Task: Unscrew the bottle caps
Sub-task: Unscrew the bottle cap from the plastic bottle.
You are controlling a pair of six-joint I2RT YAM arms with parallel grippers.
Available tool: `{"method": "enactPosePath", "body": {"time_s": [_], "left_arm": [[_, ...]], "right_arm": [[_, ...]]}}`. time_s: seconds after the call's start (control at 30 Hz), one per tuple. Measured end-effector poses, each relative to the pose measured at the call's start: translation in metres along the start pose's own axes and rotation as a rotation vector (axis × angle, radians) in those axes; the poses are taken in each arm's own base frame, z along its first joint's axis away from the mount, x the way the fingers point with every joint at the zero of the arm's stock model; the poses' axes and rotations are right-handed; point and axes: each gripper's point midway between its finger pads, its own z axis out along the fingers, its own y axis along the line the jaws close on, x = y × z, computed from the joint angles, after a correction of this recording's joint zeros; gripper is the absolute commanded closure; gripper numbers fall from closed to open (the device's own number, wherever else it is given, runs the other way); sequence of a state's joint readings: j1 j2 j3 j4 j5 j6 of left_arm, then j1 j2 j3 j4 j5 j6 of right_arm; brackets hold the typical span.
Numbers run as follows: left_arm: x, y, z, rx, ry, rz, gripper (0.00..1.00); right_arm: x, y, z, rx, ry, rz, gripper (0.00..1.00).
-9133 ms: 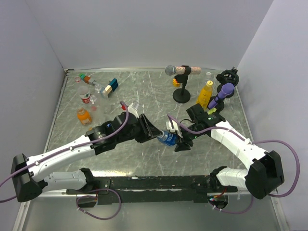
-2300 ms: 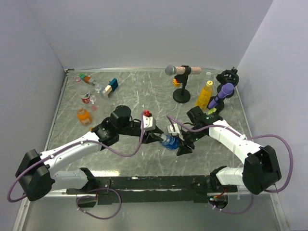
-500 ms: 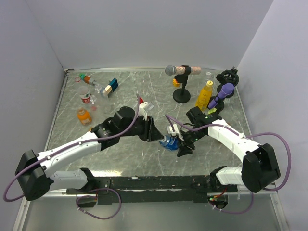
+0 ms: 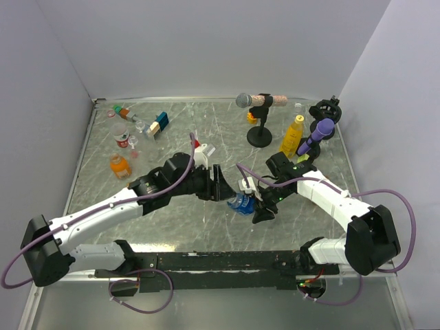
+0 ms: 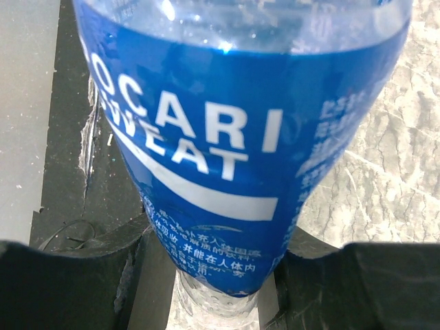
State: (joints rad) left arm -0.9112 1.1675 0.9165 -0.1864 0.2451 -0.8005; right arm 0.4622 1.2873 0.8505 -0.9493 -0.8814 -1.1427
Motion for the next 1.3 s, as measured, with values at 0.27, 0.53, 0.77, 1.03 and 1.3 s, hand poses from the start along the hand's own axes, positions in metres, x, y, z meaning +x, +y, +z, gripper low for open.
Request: {"method": "enactPosePath", "body": {"time_s": [0.27,0.53,0.77,1.03,1.3], "left_arm": [[-0.015,-0.017,-0.036,0.071,-0.124,0.09,0.09],[0.023,-0.007,-0.082,0.265,-0.244,0.569,0.03],[0.047,0.026,-0.057,0.284,-0.226,0.886,0.04],[0.026,0.013,-0.02,0.35,-0.17,1.001,0.26],[0.016,0.013,0.0,0.427,-0.115,0.981,0.39]], "right_arm": [[0.0,0.0,0.0,0.0,0.0,0.0,0.7],[0.0,0.0,0.0,-0.001,0.0,0.0,0.7],[0.0,0.0,0.0,-0.001,0.0,0.0,0.7],[0.0,0.0,0.0,-0.001,0.0,0.0,0.7],[0.0,0.0,0.0,-0.001,-0.001,-0.002,0.7]]}}
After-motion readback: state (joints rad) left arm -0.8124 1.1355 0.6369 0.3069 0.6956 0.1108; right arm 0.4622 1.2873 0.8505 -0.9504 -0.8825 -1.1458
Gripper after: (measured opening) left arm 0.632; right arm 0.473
